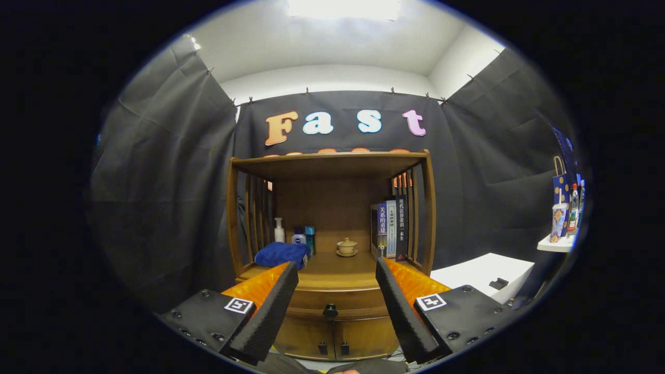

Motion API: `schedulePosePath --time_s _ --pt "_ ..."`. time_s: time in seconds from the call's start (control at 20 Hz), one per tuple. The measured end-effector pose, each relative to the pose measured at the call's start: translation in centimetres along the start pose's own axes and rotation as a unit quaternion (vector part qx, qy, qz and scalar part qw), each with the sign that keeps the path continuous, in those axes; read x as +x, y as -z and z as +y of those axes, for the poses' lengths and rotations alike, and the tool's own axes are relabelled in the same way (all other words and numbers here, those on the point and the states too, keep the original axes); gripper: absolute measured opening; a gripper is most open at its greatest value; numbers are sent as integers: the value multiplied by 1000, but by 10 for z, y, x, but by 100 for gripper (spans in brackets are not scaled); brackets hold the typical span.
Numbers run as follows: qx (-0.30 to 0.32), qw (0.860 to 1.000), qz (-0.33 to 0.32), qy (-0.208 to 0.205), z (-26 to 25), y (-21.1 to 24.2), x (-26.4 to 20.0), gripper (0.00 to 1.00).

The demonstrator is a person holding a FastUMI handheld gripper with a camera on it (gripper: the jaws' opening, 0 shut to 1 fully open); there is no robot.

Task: Pull open the drawer, take out the items inside it, and place them on the countertop above the cabinet.

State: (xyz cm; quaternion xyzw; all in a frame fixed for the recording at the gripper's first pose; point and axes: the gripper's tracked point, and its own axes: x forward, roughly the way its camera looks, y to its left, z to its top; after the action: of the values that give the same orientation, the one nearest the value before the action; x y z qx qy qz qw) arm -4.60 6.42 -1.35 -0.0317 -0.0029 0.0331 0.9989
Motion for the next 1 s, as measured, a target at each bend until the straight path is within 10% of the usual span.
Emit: schedulePosePath --time_s 0.4,1.0 --pt "26 1000 7 -5 9 47 105 98" --pt "29 990 139 14 -5 250 178 99"
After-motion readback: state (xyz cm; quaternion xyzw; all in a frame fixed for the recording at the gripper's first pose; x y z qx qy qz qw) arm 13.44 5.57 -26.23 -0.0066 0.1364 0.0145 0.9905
